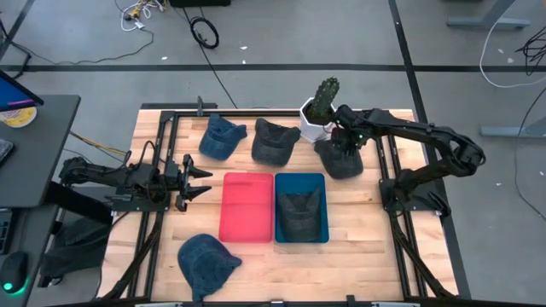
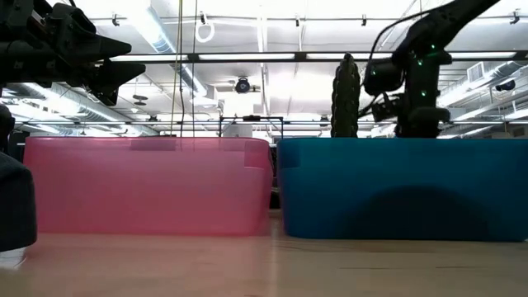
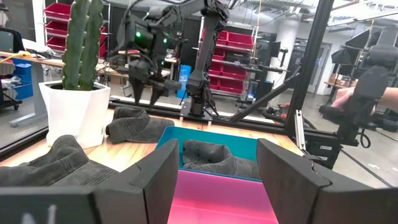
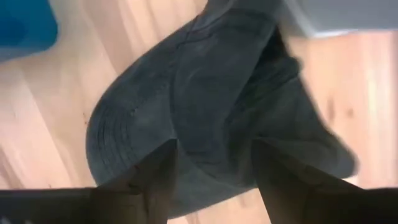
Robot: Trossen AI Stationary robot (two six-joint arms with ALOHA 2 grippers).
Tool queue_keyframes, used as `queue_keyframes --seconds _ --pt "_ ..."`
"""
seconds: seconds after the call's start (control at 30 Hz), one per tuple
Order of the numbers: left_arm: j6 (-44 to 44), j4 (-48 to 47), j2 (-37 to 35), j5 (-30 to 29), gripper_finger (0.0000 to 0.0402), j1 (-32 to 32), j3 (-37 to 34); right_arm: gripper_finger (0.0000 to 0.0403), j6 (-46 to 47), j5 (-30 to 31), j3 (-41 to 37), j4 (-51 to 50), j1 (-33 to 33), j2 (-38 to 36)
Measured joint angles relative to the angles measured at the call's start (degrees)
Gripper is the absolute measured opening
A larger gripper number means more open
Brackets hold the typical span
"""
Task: Pick & Place hat
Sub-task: Put the right black cap into the blue bin
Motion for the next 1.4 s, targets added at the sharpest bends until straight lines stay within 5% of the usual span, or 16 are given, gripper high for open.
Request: queue_keyframes --seconds 0.53,0.83,1.07,1.4 --pt "0.0 0.0 0.0 0.0 0.0220 0.0 0.0 0.0194 1.4 -0.4 -8.0 8.6 -1.5 0.0" --pt "0.0 0.0 0.0 0.0 0.0220 0.0 0.0 0.0015 3.4 -1.4 -8.0 5.4 -1.5 0.0" --pt "0.0 0.0 0.0 0.0 0.0220 0.0 0.0 0.0006 9.3 2.8 -6.2 -1.6 -1.4 0.0" --pt "0.0 0.0 0.0 0.0 0.0220 0.0 0.0 0.0002 22.2 5.4 6.8 -16.2 5.2 -7.0"
